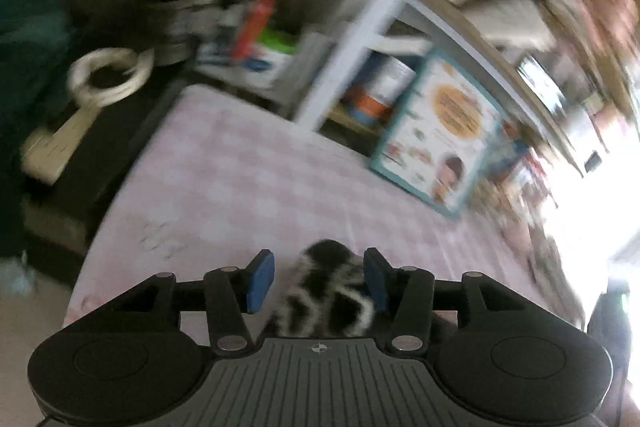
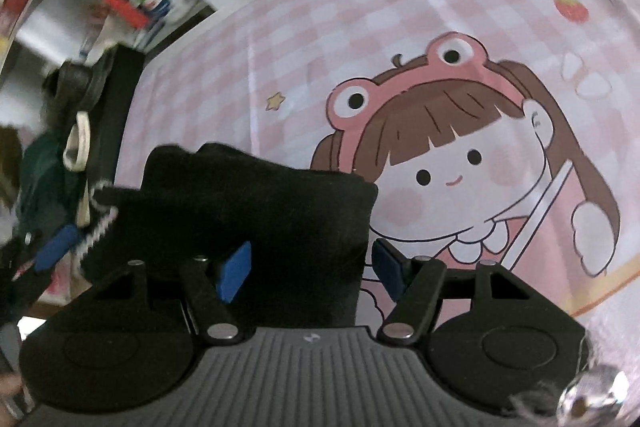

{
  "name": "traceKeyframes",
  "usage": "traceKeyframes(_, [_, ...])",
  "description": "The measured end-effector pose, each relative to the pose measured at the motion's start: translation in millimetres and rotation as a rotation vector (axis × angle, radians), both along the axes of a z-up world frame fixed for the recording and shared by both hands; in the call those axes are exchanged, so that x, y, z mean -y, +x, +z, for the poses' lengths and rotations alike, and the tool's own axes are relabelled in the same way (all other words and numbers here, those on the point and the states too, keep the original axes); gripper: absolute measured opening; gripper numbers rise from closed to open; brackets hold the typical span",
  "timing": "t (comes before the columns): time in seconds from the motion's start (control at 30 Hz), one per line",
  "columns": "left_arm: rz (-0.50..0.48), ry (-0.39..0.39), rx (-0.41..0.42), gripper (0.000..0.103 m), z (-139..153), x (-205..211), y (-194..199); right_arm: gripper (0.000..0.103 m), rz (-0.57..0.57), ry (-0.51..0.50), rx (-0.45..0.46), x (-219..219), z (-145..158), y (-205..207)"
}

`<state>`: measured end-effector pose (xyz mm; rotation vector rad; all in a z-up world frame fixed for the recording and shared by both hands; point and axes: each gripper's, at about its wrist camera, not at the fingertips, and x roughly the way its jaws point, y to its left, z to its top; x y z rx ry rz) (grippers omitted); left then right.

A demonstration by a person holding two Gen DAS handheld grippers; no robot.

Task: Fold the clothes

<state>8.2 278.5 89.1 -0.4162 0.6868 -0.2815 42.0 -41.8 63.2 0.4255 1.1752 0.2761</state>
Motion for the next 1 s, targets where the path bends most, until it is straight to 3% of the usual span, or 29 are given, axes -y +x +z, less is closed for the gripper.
traceKeyframes(0.1, [-0.092, 0.133, 0.085, 0.045, 6, 27, -1, 0.065, -0.056, 0.025, -0.014, 2, -3, 2])
traceKeyframes(0.2, [-0.234, 0.129, 0.228, 0.029, 19, 43, -8, 0.065, -0.073, 0.018, -0.008, -1, -3, 2])
traceKeyframes(0.27, [-0.341, 0.131, 0.237, 0.016, 21, 53, -6, 0.065, -0.076, 0.01, -0.002, -2, -2, 2])
traceKeyframes(0.37, [-0.426, 0.178, 0.189, 0.009, 9, 64, 2, 0.065, -0.084, 0.003, 0.008, -2, -2, 1])
traceKeyframes(0.53, [-0.358, 0.132, 0.084, 0.009, -20, 52, 25, 0.065, -0.075, -0.023, 0.025, -5, 1, 1])
traceKeyframes(0.67, [-0.286, 0.021, -0.049, 0.009, -49, 37, 48, 0.065, -0.053, -0.051, 0.04, -10, 1, 1])
traceKeyframes(0.83, [-0.233, -0.057, -0.102, 0.01, -67, 27, 51, 0.065, -0.035, -0.054, 0.035, -12, -1, 0])
traceKeyframes(0.87, [-0.235, -0.039, -0.092, 0.01, -60, 26, 48, 0.065, -0.033, -0.05, 0.033, -11, -1, -1])
traceKeyframes(0.9, [-0.236, -0.02, -0.082, 0.012, -53, 26, 45, 0.065, -0.032, -0.042, 0.03, -10, -1, -1])
traceKeyframes(0.93, [-0.238, -0.001, -0.072, 0.023, -45, 25, 43, 0.065, -0.032, -0.031, 0.025, -8, -1, -2])
traceKeyframes(1.0, [-0.223, 0.061, -0.035, 0.068, -31, 24, 36, 0.065, -0.032, -0.007, 0.011, -4, -1, -4])
